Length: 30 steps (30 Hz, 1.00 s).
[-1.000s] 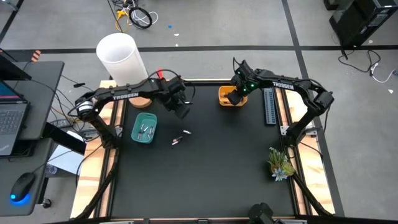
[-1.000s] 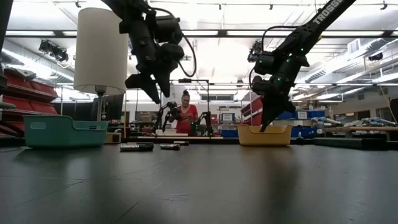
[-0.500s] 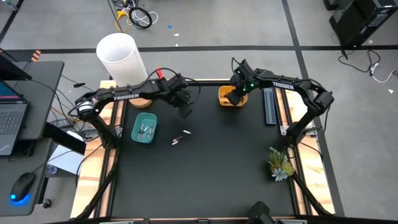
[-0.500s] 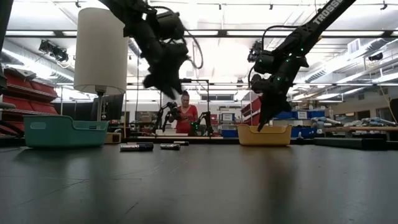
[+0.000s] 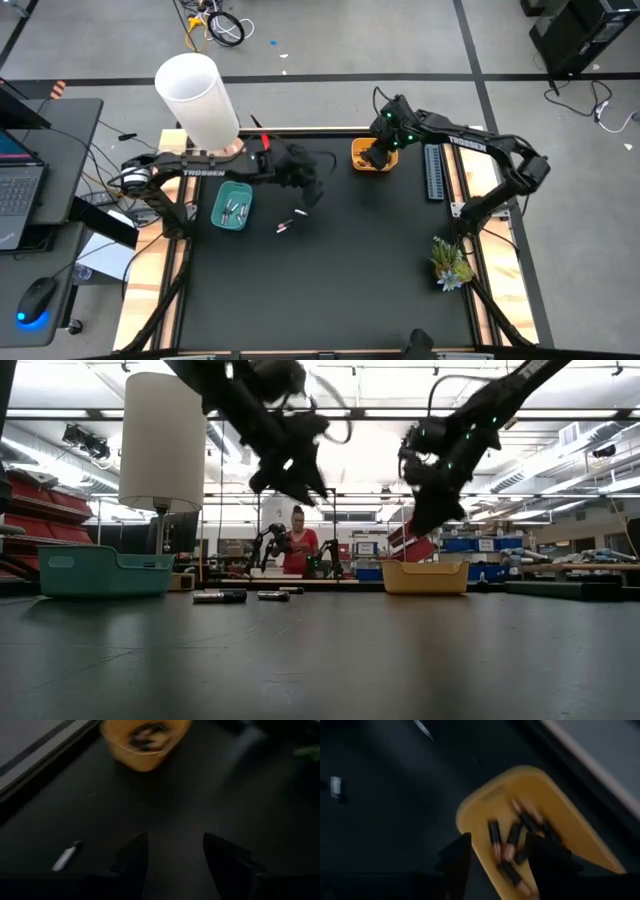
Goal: Sort batteries
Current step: Put the silver battery into the green bin
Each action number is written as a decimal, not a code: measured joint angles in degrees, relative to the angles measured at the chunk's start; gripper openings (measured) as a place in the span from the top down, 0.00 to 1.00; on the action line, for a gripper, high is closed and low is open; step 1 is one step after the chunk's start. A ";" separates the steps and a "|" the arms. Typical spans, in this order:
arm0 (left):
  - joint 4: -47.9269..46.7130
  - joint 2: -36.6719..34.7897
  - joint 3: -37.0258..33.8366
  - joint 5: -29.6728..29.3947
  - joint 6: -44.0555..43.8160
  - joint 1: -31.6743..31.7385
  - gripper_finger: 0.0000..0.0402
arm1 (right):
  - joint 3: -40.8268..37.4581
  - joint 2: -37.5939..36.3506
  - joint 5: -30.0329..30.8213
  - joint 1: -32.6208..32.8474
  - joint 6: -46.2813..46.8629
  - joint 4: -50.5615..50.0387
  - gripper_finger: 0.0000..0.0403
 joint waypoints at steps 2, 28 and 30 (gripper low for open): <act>-1.01 -0.23 0.08 -0.02 0.10 -2.12 0.50 | 0.00 -1.76 -0.24 1.37 -3.00 2.21 0.52; -11.79 -2.69 -2.06 -21.33 -31.76 -28.12 0.50 | -0.44 -1.48 -0.09 25.12 -7.74 22.57 0.54; -10.50 -3.81 -2.02 -23.16 -35.00 -30.54 0.50 | -0.41 0.37 0.30 26.76 -5.36 23.57 0.54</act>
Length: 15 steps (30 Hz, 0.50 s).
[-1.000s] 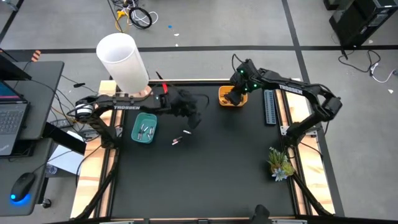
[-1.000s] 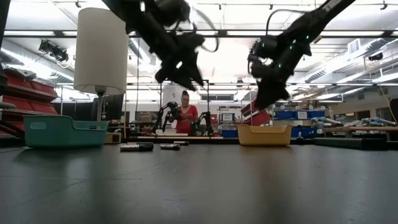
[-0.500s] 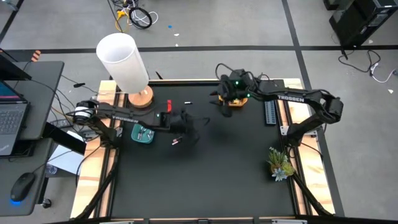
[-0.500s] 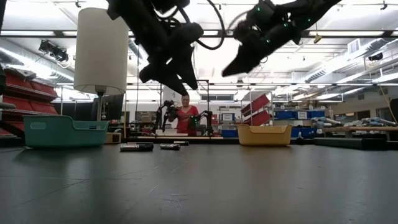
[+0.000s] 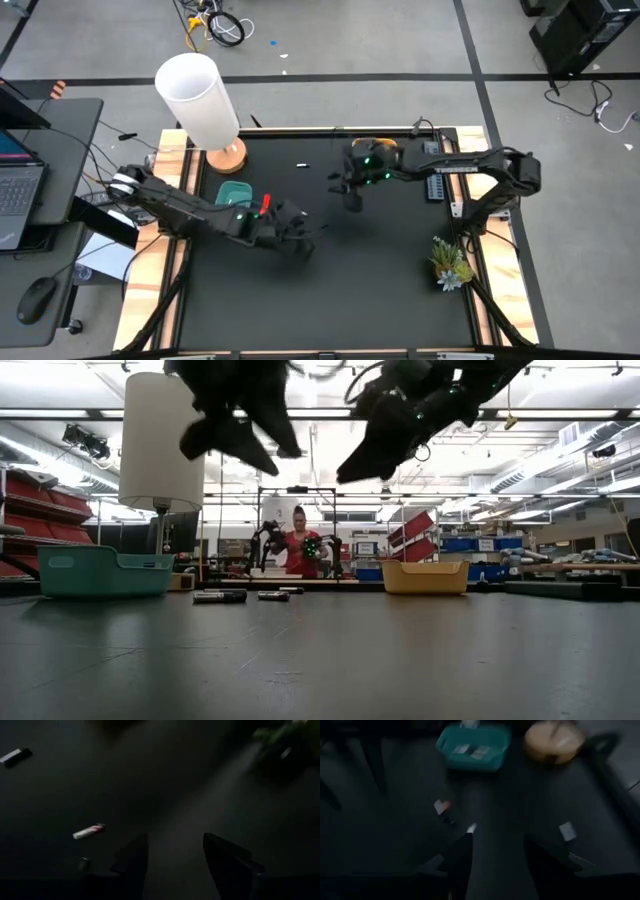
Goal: Sort batteries
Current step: Put the silver battery into the green bin
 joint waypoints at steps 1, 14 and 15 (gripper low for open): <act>0.22 -0.50 0.00 -1.25 -1.68 -1.21 0.50 | -0.03 1.11 0.02 1.06 0.98 -0.52 0.54; 5.17 -3.22 2.59 -14.20 -10.03 -7.93 0.50 | 14.49 17.86 4.66 2.92 10.48 0.52 0.54; 4.60 -3.22 2.73 -14.31 -10.15 -7.89 0.50 | 16.37 19.69 4.65 2.20 9.54 0.21 0.54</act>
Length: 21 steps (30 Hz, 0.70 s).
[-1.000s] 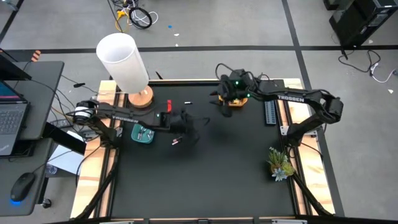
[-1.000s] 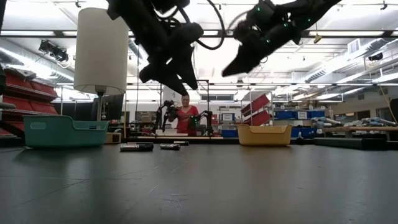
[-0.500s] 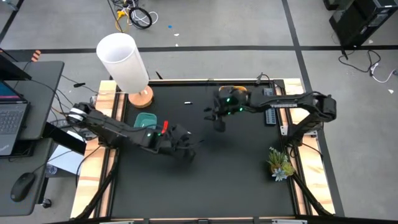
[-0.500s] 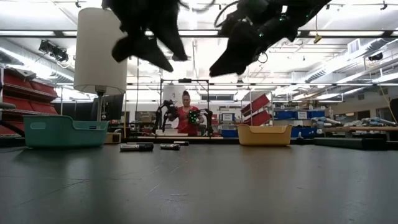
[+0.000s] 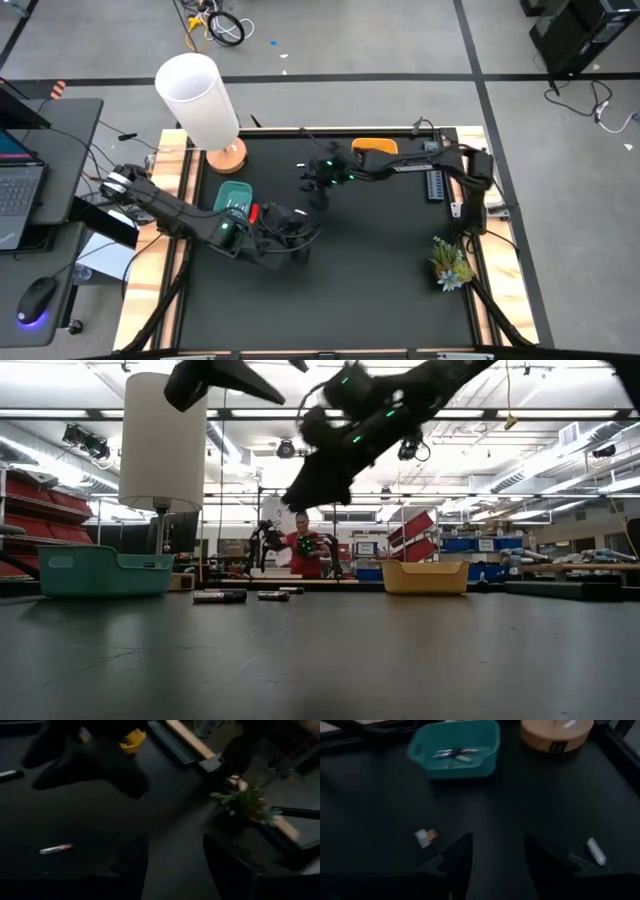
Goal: Sort batteries
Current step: Put the silver battery into the green bin
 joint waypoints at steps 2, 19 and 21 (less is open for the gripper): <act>-2.18 0.11 0.80 -1.29 -0.26 -0.20 0.50 | 3.34 3.22 -0.04 -1.51 -1.86 -0.71 0.54; -14.65 0.04 -4.04 9.52 7.57 13.72 0.61 | 9.47 6.18 -13.86 -16.28 -10.35 -11.72 0.54; -6.87 0.07 -7.92 14.84 14.68 18.09 0.64 | 9.47 4.26 -14.27 -17.11 -12.05 -11.84 0.54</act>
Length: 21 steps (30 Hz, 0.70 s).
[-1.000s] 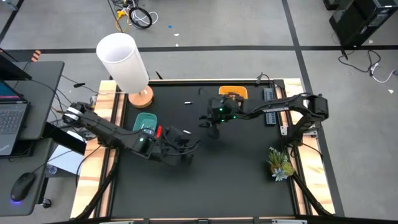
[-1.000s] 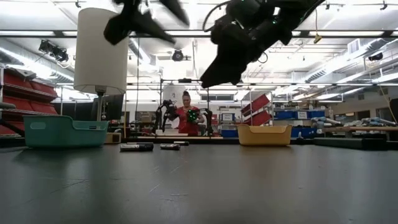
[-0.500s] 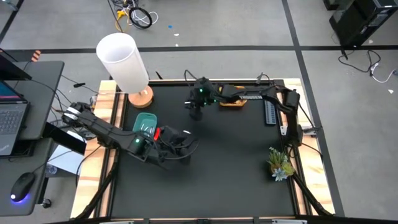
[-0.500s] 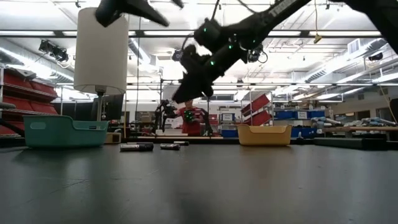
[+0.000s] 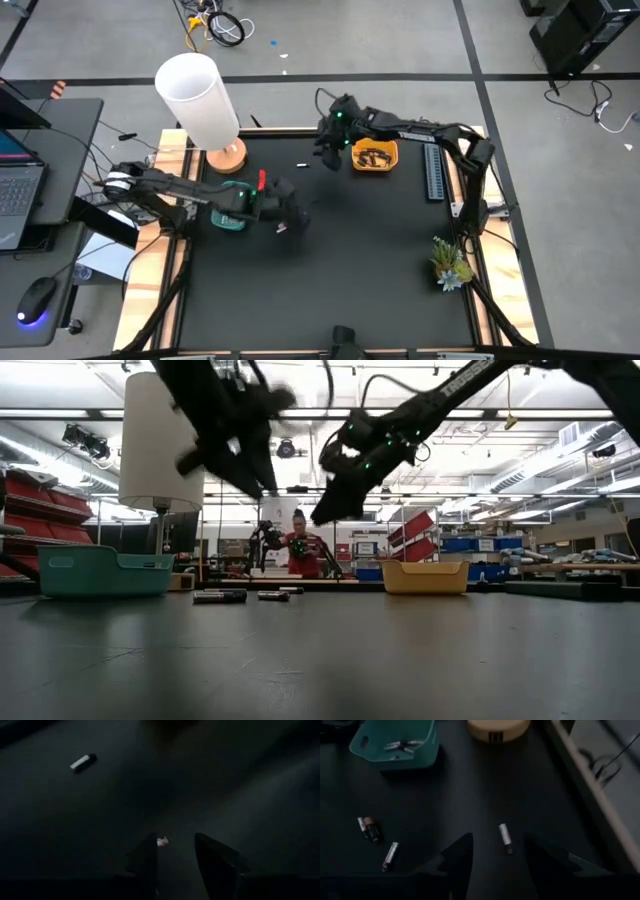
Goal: Sort batteries
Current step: Put the silver battery into the green bin
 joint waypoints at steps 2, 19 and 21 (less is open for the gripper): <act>7.06 0.10 -3.83 3.08 5.25 4.50 0.67 | 0.00 -1.85 0.13 -0.48 -2.08 -0.14 0.54; 53.21 2.84 -24.15 7.86 33.84 23.83 0.71 | 0.02 -9.52 -2.35 -0.60 -1.95 -0.52 0.54; 54.47 3.89 -24.02 8.22 33.71 24.85 0.71 | 0.02 -9.67 -2.98 -0.64 -0.73 -0.53 0.54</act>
